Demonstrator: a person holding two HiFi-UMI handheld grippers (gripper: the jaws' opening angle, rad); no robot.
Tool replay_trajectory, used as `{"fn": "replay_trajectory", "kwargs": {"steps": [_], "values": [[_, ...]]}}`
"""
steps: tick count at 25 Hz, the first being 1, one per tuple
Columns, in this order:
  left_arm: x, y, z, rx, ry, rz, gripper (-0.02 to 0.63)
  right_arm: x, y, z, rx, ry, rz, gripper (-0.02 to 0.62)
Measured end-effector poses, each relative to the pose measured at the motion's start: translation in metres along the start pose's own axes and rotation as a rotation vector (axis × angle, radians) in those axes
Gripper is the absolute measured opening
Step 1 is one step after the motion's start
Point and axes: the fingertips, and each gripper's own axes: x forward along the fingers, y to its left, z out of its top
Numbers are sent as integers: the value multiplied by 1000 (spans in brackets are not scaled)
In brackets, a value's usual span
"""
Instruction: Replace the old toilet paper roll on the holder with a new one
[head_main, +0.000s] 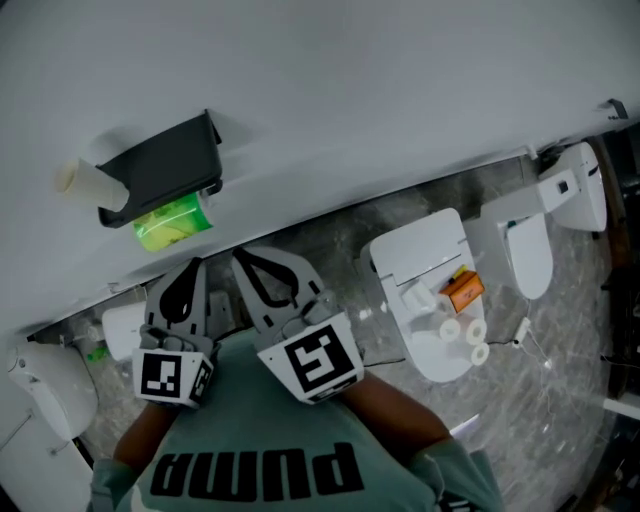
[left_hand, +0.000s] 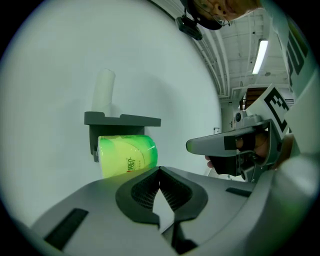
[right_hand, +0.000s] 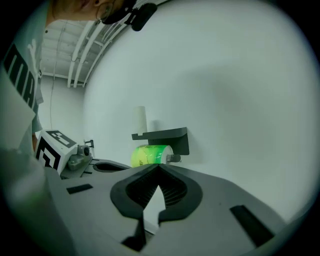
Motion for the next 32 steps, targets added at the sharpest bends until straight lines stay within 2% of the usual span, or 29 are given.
{"fn": "replay_trajectory", "kwargs": {"steps": [3,6,13,27,32], "values": [[2,-11,11,18,-42,0,3,-6,-5,-2,2,5,16,5],[3,-21,21,-3,-72,30,3,-11,-10,-4,5,-15,25,5],[-2,-40,5,19,-21,118,3,-21,-19,-9,-8,-81,55,5],[12,-84,-19,-74,-27,132,3,-48,-25,-38,-49,0,118,5],[7,-86,-20,-53,-31,161,3,-53,-28,-41,-59,-4,126,5]]}}
